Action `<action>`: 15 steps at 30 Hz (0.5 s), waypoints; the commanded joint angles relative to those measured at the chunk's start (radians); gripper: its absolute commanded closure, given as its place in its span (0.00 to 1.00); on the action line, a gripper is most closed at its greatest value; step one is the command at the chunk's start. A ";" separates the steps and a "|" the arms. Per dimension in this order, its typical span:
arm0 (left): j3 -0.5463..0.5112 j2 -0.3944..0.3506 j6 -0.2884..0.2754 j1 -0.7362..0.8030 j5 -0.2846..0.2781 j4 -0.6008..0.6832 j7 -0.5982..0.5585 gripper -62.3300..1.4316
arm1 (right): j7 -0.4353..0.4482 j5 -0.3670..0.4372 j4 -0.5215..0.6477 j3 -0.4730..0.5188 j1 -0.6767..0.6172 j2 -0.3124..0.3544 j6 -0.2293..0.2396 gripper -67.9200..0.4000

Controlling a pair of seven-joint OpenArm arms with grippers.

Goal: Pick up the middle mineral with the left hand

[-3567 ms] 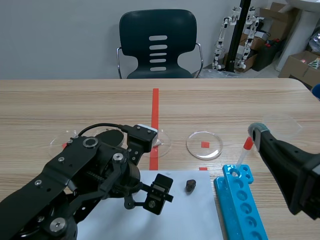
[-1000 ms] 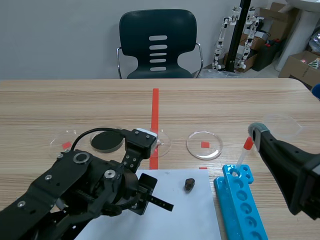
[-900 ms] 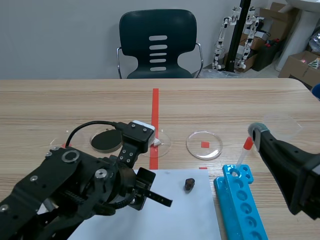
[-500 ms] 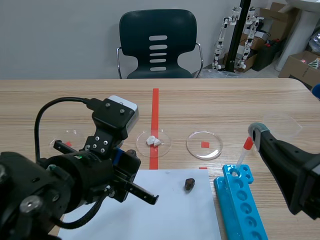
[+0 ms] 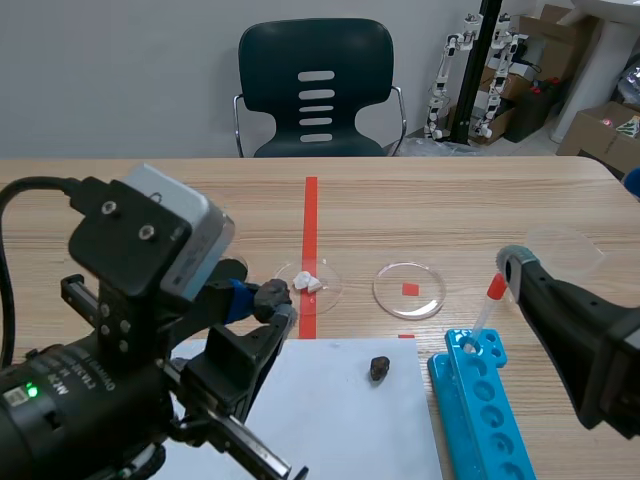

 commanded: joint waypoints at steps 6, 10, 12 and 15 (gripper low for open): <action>0.001 -0.021 0.006 0.048 0.001 0.037 -0.084 0.80 | 0.015 0.008 0.019 0.005 0.006 0.002 -0.004 0.00; 0.001 -0.021 0.006 0.048 0.001 0.037 -0.084 0.80 | 0.015 0.008 0.019 0.005 0.006 0.002 -0.004 0.00; 0.001 -0.021 0.006 0.048 0.001 0.037 -0.084 0.80 | 0.015 0.008 0.019 0.005 0.006 0.002 -0.004 0.00; 0.001 -0.021 0.006 0.048 0.001 0.037 -0.084 0.80 | 0.015 0.008 0.019 0.005 0.006 0.002 -0.004 0.00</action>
